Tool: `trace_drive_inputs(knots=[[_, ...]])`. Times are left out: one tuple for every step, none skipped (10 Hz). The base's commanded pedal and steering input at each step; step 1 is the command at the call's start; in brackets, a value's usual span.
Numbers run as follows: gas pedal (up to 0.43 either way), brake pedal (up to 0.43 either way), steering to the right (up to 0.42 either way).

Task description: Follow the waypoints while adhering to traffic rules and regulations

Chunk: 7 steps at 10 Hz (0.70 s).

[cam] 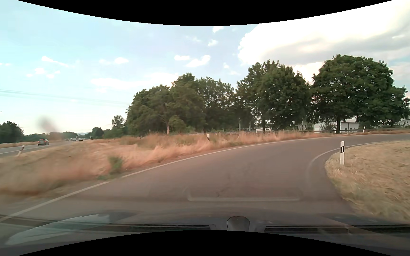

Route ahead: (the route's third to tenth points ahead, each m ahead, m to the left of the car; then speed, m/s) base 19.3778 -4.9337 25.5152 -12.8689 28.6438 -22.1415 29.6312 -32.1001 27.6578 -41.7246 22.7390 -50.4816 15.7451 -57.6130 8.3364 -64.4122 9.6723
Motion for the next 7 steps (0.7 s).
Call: trace_drive_inputs(knots=[[0.059, 0.000, 0.152], [0.059, 0.000, 0.155], [0.059, 0.000, 0.158], [0.059, 0.000, 0.161], [0.059, 0.000, 0.164], [0.059, 0.000, 0.165], [0.059, 0.000, 0.168]])
